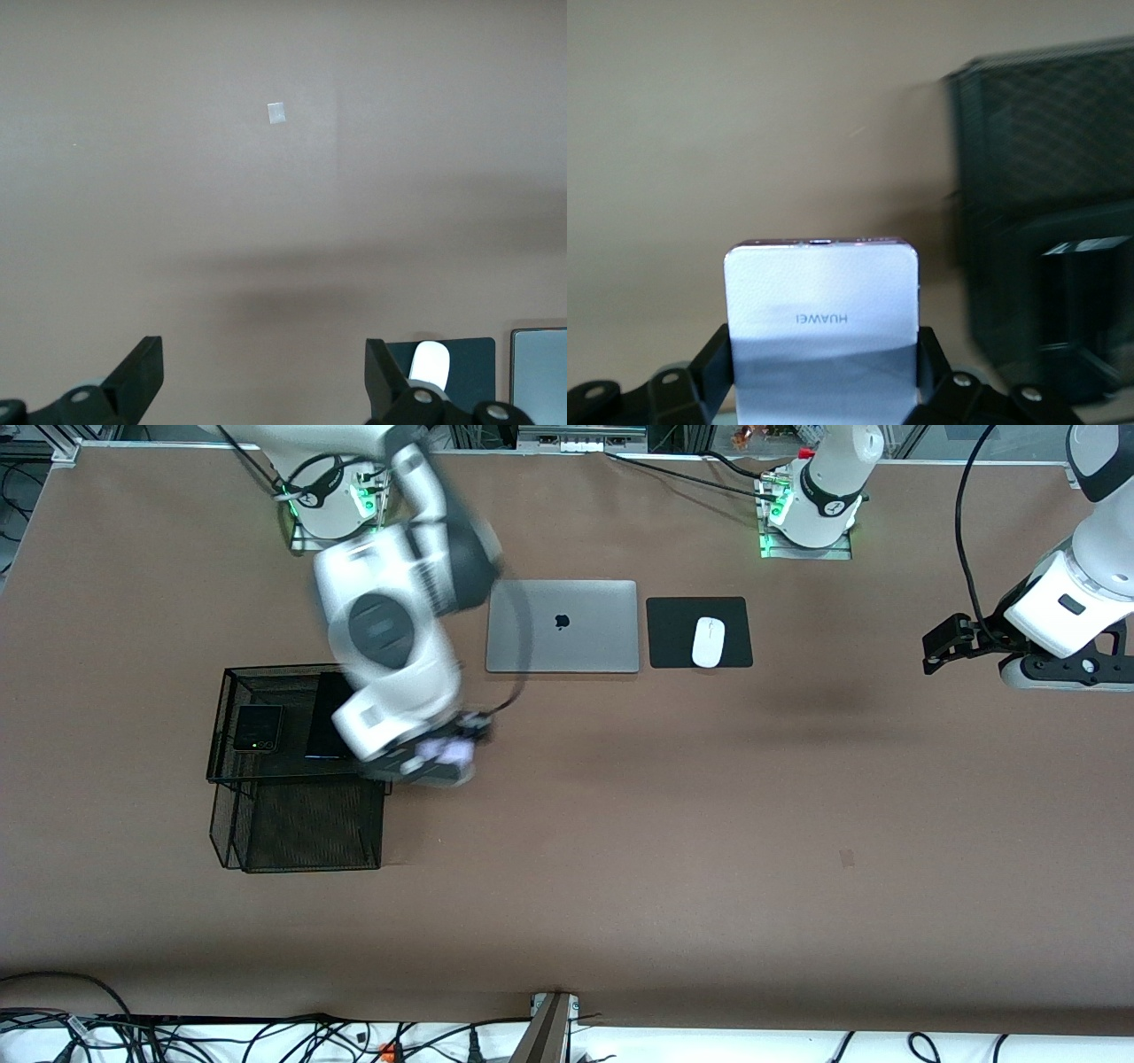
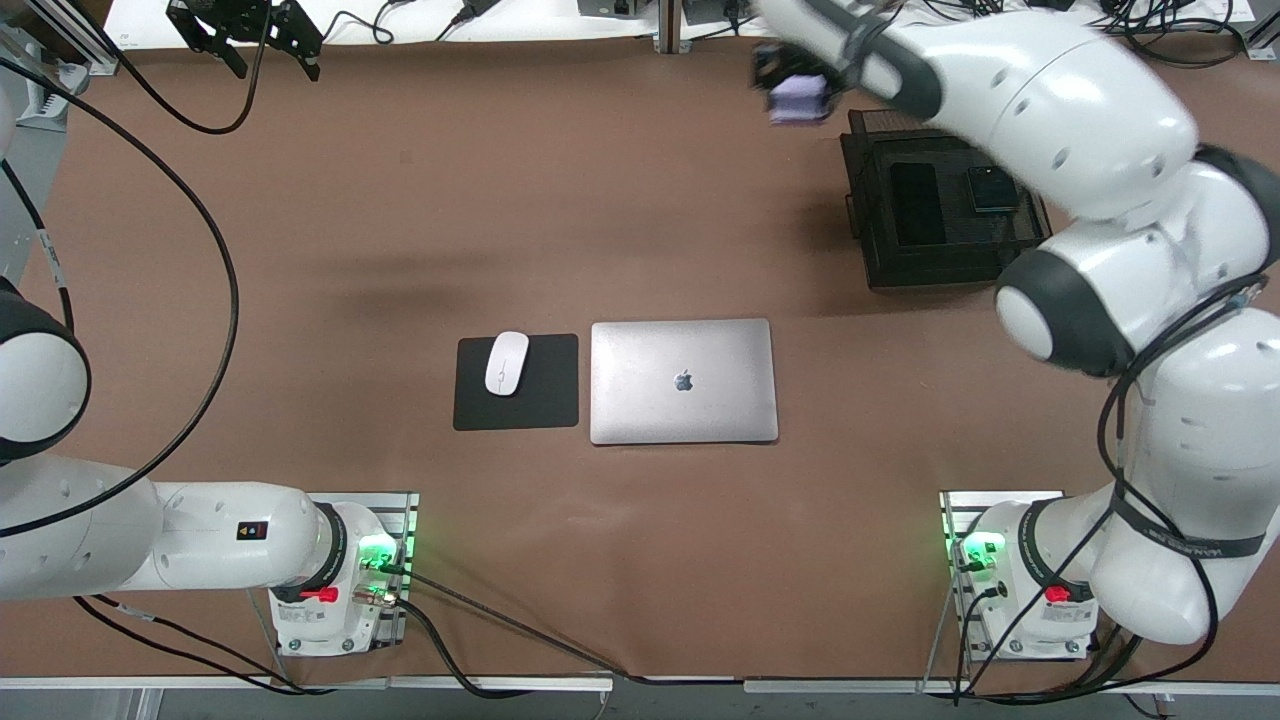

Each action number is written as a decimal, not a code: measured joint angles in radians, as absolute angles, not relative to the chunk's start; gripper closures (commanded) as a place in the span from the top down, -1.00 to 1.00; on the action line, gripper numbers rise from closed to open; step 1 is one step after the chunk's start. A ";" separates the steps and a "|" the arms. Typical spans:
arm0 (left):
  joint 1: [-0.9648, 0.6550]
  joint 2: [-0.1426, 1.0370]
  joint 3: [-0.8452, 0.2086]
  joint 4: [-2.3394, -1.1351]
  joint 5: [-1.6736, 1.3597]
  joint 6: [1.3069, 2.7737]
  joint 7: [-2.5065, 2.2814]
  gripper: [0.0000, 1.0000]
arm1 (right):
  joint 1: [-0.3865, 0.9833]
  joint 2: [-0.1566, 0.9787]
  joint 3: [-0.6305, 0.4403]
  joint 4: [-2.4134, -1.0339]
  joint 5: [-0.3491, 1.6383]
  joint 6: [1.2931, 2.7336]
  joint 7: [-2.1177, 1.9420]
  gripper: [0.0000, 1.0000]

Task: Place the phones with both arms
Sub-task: 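Carry the silver phone over the basket with the right gripper, then lower the silver phone into the basket and open the right gripper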

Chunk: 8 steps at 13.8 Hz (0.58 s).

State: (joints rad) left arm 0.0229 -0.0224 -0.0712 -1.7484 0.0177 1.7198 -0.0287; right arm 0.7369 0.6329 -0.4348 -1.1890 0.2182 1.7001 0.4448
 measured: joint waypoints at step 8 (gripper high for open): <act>0.023 -0.022 -0.071 -1.749 0.018 1.720 -0.029 1.00 | 0.395 0.753 -0.420 -1.176 0.223 1.847 -0.024 -0.75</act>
